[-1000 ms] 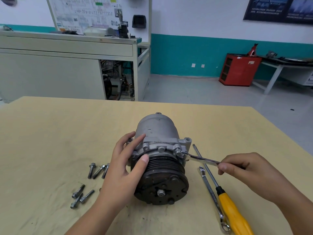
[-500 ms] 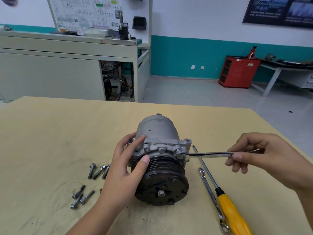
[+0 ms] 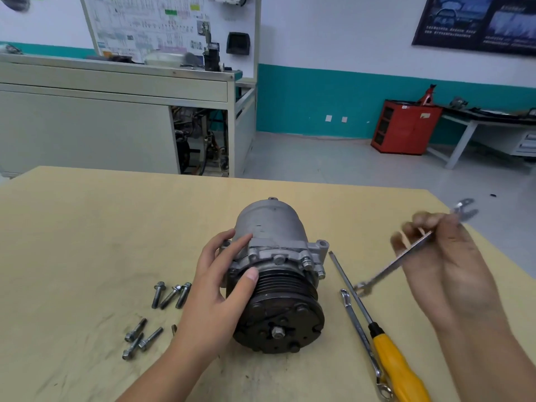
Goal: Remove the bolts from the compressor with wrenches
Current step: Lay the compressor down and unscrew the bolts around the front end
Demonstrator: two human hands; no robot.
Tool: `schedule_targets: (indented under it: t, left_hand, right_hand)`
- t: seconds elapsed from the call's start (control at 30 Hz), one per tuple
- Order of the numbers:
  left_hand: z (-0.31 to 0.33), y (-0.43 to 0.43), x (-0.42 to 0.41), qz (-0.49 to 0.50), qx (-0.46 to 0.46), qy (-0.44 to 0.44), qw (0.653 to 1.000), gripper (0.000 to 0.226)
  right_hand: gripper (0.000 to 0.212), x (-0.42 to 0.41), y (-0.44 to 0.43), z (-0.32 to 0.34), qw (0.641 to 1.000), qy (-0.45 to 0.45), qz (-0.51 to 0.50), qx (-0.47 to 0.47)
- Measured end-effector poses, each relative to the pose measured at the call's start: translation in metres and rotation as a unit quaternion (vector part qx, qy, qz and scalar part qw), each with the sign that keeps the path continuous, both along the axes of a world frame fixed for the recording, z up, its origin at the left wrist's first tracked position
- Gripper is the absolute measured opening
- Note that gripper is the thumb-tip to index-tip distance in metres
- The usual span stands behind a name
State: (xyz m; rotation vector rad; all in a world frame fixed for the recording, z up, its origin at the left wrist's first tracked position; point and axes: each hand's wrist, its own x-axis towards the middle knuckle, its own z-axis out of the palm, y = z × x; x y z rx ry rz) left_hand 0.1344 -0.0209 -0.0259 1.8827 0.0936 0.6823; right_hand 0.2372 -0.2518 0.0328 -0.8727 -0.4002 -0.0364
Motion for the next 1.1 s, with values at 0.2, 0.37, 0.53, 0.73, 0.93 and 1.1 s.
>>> schedule_targets:
  t: [0.2, 0.37, 0.53, 0.73, 0.93, 1.1]
  left_hand:
    - [-0.001, 0.000, 0.001, 0.000, -0.001, 0.003, 1.000, 0.040]
    - [0.000, 0.000, 0.001, 0.003, 0.003, 0.005, 1.000, 0.040]
    - [-0.001, 0.000, 0.001, 0.001, 0.001, 0.009, 1.000, 0.039]
    - [-0.001, -0.001, 0.001, 0.003, -0.002, 0.001, 1.000, 0.039]
    - [-0.002, -0.001, 0.001, -0.004, -0.014, 0.003, 1.000, 0.039]
    - [-0.001, -0.002, 0.001, -0.010, -0.018, 0.007, 1.000, 0.039]
  right_hand:
    - [0.044, -0.007, 0.050, 0.012, 0.983, 0.073, 0.048, 0.159]
    - [0.059, -0.005, 0.061, 0.010, 0.954, 0.163, 0.036, 0.248]
    - [0.063, -0.001, 0.050, 0.005, 0.942, 0.200, -0.002, 0.269]
    - [0.061, -0.006, 0.059, -0.006, 0.917, 0.258, -0.018, 0.305]
    - [0.063, -0.011, 0.065, -0.003, 0.918, 0.256, -0.036, 0.301]
    - [0.062, -0.014, 0.070, 0.013, 0.954, 0.206, -0.070, 0.206]
